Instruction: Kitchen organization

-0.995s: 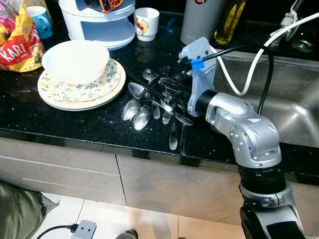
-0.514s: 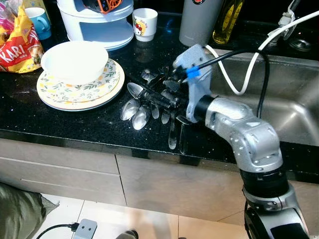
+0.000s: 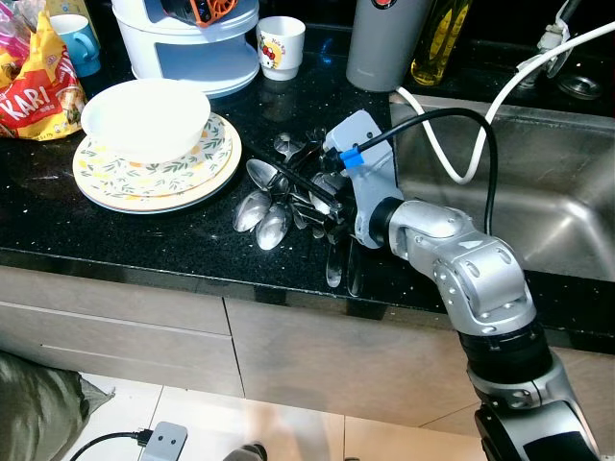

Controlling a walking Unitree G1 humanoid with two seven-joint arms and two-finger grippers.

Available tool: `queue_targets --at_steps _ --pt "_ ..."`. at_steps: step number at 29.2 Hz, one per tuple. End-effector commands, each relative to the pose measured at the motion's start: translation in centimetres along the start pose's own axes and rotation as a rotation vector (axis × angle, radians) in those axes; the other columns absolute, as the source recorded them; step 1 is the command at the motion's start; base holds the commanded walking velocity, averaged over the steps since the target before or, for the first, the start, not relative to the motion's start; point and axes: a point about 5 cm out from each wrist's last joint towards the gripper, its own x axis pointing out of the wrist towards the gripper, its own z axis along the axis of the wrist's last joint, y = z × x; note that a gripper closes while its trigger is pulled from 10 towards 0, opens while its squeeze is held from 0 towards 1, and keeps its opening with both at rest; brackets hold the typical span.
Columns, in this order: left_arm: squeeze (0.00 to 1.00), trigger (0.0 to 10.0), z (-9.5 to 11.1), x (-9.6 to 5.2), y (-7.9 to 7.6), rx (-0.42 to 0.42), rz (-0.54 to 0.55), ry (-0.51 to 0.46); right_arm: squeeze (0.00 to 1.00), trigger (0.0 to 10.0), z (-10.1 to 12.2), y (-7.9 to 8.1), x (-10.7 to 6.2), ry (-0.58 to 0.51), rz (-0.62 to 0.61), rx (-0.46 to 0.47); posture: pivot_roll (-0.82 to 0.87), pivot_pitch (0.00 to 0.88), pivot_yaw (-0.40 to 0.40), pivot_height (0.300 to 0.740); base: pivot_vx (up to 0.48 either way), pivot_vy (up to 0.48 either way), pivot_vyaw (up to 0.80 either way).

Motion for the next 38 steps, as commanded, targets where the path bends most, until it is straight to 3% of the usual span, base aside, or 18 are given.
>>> queue_targets --at_steps 1,2,3,4,5,19,30,38 --pt "0.00 10.0 -1.0 0.0 -0.8 0.001 -0.024 0.036 0.00 10.0 -1.1 0.1 0.1 0.056 0.000 0.019 0.03 0.136 -0.042 0.740 0.000 0.000 0.00" --pt "0.00 10.0 -1.0 0.0 -0.8 0.001 -0.024 0.036 0.00 10.0 -1.1 0.1 0.1 0.056 0.000 0.019 0.03 0.136 -0.042 0.740 0.000 0.000 0.00" --pt "0.00 10.0 -1.0 0.0 -0.8 0.001 -0.025 0.036 0.00 3.6 -1.1 0.2 0.1 0.059 0.008 0.028 0.03 0.137 -0.042 0.740 0.000 0.000 0.00" --pt "0.00 10.0 -1.0 0.0 -0.8 0.001 -0.025 0.036 0.00 3.6 -1.1 0.2 0.1 0.059 0.008 0.028 0.03 0.137 -0.042 0.740 0.000 0.000 0.00" --pt "0.00 10.0 -1.0 0.0 -0.9 -0.001 -0.026 0.036 0.00 0.0 -1.2 0.2 0.1 0.062 0.012 0.036 0.03 0.139 -0.045 0.740 0.000 0.000 0.00" --pt "0.00 10.0 -1.0 0.0 -1.0 -0.008 -0.026 0.034 0.00 0.0 -0.8 -0.3 0.2 0.044 -0.022 0.061 0.03 0.141 -0.044 0.740 0.000 0.000 0.00" --pt "0.00 10.0 -0.7 0.1 -1.0 -0.006 -0.027 0.028 0.00 0.0 1.7 -1.9 -0.4 -0.135 -0.070 0.137 0.03 0.135 -0.035 0.740 0.000 0.000 0.00" --pt "0.00 10.0 -0.6 0.1 -0.8 -0.001 -0.025 0.027 0.00 0.0 2.2 -2.9 -1.2 -0.187 -0.093 0.137 0.03 0.133 -0.030 0.740 0.000 0.000 0.00"
